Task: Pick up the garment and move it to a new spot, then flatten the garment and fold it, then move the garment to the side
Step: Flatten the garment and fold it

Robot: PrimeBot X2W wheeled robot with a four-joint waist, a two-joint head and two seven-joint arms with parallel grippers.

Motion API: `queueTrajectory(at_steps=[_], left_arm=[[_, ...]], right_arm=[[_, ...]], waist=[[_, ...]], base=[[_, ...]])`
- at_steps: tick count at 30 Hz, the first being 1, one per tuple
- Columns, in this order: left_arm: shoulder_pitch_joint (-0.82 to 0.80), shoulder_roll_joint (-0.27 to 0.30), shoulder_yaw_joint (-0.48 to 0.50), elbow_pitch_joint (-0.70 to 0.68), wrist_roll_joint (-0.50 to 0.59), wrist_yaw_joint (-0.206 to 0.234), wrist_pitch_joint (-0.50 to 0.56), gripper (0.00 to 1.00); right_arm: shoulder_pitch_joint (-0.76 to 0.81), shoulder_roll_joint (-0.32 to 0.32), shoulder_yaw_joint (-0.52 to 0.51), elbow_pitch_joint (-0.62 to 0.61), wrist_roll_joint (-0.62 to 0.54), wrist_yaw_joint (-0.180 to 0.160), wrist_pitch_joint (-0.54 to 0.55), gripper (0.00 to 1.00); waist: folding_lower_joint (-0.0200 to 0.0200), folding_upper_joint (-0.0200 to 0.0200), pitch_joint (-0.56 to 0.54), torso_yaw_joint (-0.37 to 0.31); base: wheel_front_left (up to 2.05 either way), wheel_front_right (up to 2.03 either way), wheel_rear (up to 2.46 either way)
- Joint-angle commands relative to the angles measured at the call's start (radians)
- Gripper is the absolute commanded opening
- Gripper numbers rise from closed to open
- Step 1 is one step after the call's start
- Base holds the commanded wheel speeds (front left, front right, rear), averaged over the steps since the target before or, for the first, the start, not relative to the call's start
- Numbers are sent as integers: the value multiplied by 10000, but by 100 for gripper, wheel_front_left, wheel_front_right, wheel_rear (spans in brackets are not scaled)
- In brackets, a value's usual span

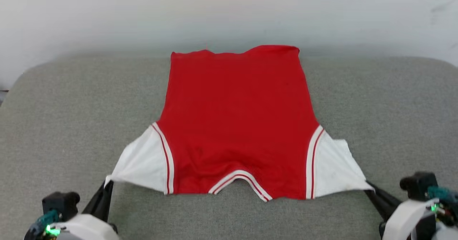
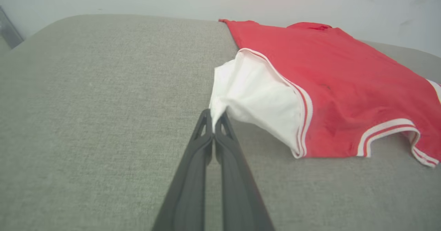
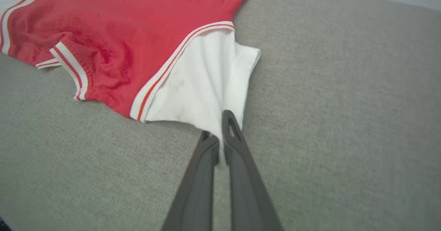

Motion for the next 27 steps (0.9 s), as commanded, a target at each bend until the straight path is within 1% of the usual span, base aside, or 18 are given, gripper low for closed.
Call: queueTrajectory(at_steps=[1, 8, 15, 18, 22, 23, 24, 25, 27], left_arm=[[332, 52, 64, -53, -25, 74, -27, 0], [1574, 165, 415, -362, -31, 342, -28, 0], [2515, 127, 608, -607, -166, 484, -26, 0], [2744, 65, 619, -623, -133, 496, -26, 0], [2723, -26, 528, -606, 13, 461, -28, 0], [2658, -46, 512, -614, 47, 438, -28, 0], [2580, -67, 503, -626, 68, 426, -27, 0], [2523, -111, 506, -648, 100, 412, -27, 0], [2479, -185, 530, -680, 139, 402, -27, 0]], right_arm=[[463, 96, -198, -83, -60, -14, 42, 0], [2560, 250, -1474, -813, -359, -16, 392, 0], [4428, 468, -2540, -1638, -516, -16, 1204, 0], [4979, 555, -2930, -1910, -578, -16, 1559, 0], [5221, 785, -3280, -2287, -724, -16, 1843, 0], [5214, 878, -3375, -2370, -731, -16, 1891, 5], [5163, 950, -3499, -2453, -766, -16, 1939, 48], [5067, 961, -3618, -2556, -843, -16, 1932, 100], [4897, 1059, -3874, -2822, -909, -14, 1913, 100]], waist=[[3, -1, -238, 2], [3, -1, -612, 189], [3, -1, -775, 348], [3, -1, -791, 397], [3, -1, -773, 440], [3, -1, -768, 450], [3, -1, -763, 451], [3, -1, -754, 448], [3, -1, -738, 431]], base=[[0, 0, 0], [0, 0, 0], [0, 0, 0], [0, 0, 0], [0, 0, 0], [0, 0, 0], [0, 0, 0], [0, 0, 0], [0, 0, 0]])
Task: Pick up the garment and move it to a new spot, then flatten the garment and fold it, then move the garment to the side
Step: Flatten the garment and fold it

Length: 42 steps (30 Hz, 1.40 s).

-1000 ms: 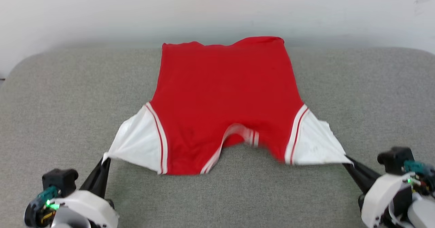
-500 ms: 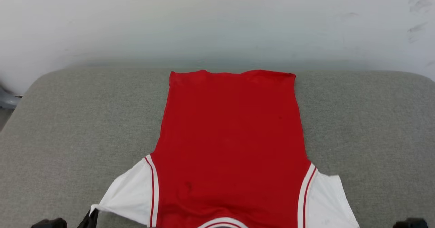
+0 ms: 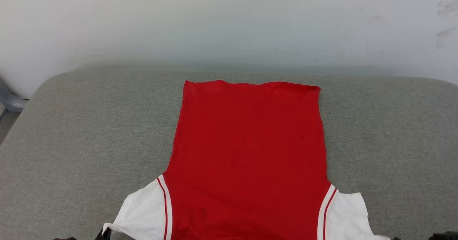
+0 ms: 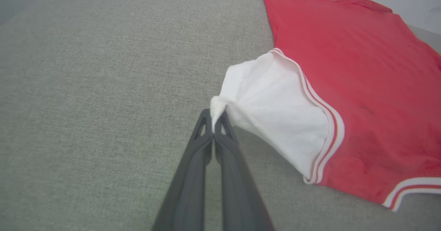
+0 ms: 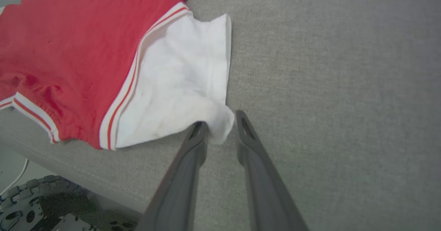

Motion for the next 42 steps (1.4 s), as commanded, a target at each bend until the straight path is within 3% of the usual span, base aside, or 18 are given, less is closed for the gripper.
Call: queueTrajectory(at_steps=[1, 11, 19, 28, 36, 42], left_arm=[[-115, -77, 28, -50, 78, -23, -25, 0], [-520, -468, 266, -507, 574, -65, -25, 0], [-1537, -964, 48, -687, 1154, -319, -25, 0], [-2633, -1873, 12, -636, 1804, -712, -25, 0], [-3278, -2901, 332, -680, 2561, -1234, -25, 0], [-3710, -3558, 522, -577, 3098, -1742, -25, 0]], right_arm=[[-219, 109, -230, -249, 39, -16, -2, 100], [-1991, -219, -2163, -2387, 14, -13, 306, 100], [-4993, -747, -2981, -2659, 60, -15, 1929, 100], [-8140, -2062, -2060, -1680, 539, -16, 4932, 100], [-10698, -2503, -736, -471, 681, -13, 8240, 100], [-12052, -2606, 124, 394, 415, -15, 9907, 100]], waist=[[0, -1, 23, -17], [0, -1, 449, 246], [0, -1, 1664, 1120], [0, -1, 3103, 2029], [0, -1, 4432, 2659], [0, -1, 5253, 3059]], base=[[0, 0, 0], [0, 0, 0], [0, 0, 0], [0, 0, 0], [0, 0, 0], [0, 0, 0]])
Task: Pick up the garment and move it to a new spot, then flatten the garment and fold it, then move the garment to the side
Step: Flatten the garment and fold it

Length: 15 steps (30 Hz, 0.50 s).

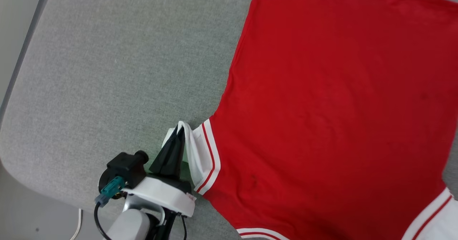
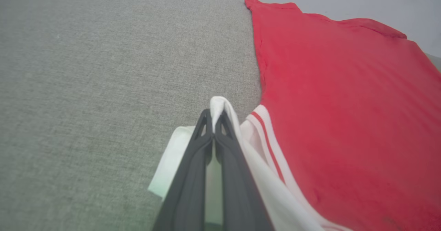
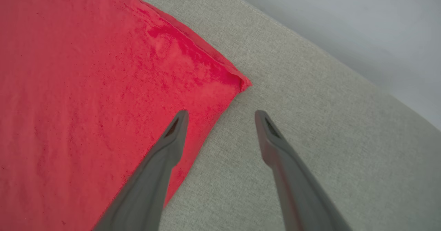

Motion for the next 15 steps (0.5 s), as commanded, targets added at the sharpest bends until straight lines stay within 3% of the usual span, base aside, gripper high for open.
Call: queueTrajectory(at_steps=[1, 8, 15], left_arm=[[-209, -138, 48, 18, 111, -98, -25, 0], [-538, -792, 304, 122, 645, -593, -25, 0], [-579, -1256, 562, 147, 1037, -916, -24, 0]], right_arm=[[-269, -47, 21, 140, -89, -11, 136, 100], [-1050, -206, 403, 1090, -606, -11, 593, 100], [-484, -466, 1170, 1634, -536, -9, 776, 100]], waist=[[-2, 0, 496, 377], [-2, 0, 1152, 768], [-2, 0, 1508, 955]], base=[[0, 0, 0], [0, 0, 0], [0, 0, 0]])
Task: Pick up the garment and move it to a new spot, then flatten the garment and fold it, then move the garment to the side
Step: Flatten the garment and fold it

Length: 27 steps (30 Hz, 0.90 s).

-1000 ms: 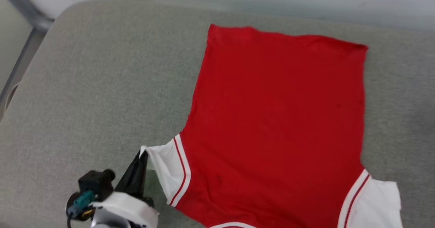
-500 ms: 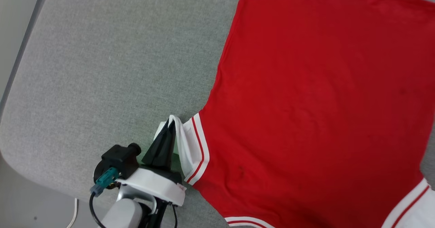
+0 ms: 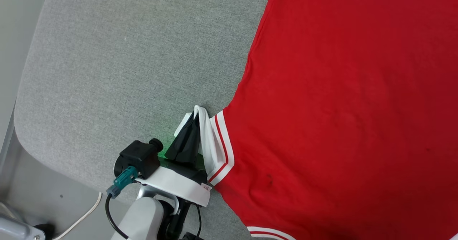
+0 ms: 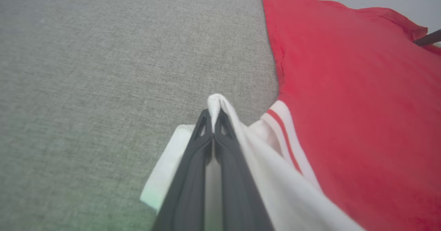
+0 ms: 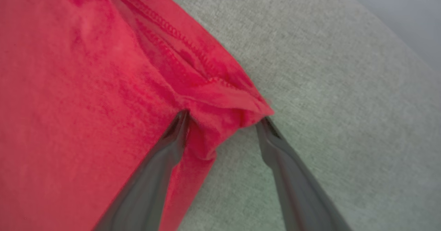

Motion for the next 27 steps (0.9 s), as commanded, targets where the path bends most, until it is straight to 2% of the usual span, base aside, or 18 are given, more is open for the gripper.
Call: queueTrajectory(at_steps=[1, 4, 5, 6, 7, 11, 16, 27], left_arm=[[-69, -101, 13, 56, 99, -80, -20, 0], [-114, -157, 98, 90, 221, -158, -20, 0], [-126, -173, 132, 106, 265, -195, -20, 0], [-130, -193, 168, 113, 309, -220, -20, 0], [-137, -214, 191, 130, 331, -225, -20, 0], [-50, -282, 302, 234, 425, -296, -20, 0], [220, -347, 615, 289, 502, -321, -23, 0], [1276, -26, 1311, 238, 669, -92, -23, 0]], right_arm=[[537, 134, 261, 297, 142, -4, 141, 100], [637, 67, 348, 344, 296, -4, 191, 100], [643, 18, 393, 315, 308, -4, 177, 75], [617, -34, 438, 269, 310, -4, 100, 18], [577, -94, 452, 238, 317, -4, 23, 0], [351, -186, 454, 77, 364, -8, -528, 0], [240, -189, 561, -177, 561, -8, -1756, 0], [1666, -431, 1259, -711, 1593, -8, -3785, 0]], waist=[[1, 0, 55, 39], [1, 0, 71, 30], [1, 0, 56, 19], [1, 0, 34, -4], [1, 0, 7, -22], [1, 0, -215, -146], [1, 0, -763, -375], [1, 0, -2683, -1417]], base=[[0, 0, 0], [0, 0, 0], [0, 0, 0], [0, 0, 0], [0, 0, 0], [0, 0, 0], [0, 0, 0], [0, 0, 0]])
